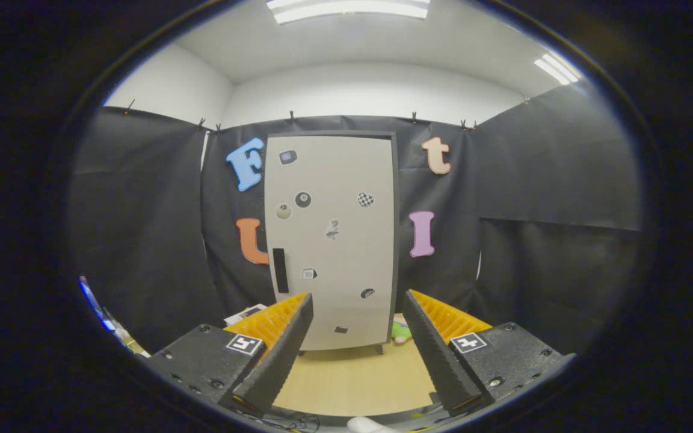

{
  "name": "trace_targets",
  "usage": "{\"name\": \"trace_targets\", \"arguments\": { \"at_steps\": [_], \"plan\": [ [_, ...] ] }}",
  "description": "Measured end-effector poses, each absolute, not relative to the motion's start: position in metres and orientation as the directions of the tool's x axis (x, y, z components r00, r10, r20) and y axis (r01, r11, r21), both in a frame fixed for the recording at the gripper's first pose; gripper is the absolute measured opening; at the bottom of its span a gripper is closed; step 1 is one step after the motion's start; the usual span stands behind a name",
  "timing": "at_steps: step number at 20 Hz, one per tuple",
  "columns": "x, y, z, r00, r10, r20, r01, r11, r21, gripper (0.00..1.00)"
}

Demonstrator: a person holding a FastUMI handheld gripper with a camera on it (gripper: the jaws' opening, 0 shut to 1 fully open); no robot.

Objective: Open the shoe cabinet door, grab the shoes and put them into the shoe cabinet, then close the shoe cabinet door.

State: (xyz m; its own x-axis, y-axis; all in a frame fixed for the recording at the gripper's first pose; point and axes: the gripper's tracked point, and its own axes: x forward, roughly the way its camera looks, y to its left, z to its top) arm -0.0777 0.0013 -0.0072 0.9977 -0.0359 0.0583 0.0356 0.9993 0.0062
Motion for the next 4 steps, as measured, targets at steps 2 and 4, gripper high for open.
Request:
{"name": "trace_targets", "arguments": {
  "at_steps": [2, 4],
  "plan": [
    [-0.078, 0.002, -0.009, 0.998, -0.036, 0.058, 0.036, 0.999, 0.004, 0.99],
    [-0.090, 0.003, -0.002, 0.998, -0.037, 0.058, 0.037, 0.999, 0.005, 0.99]
  ]
}}
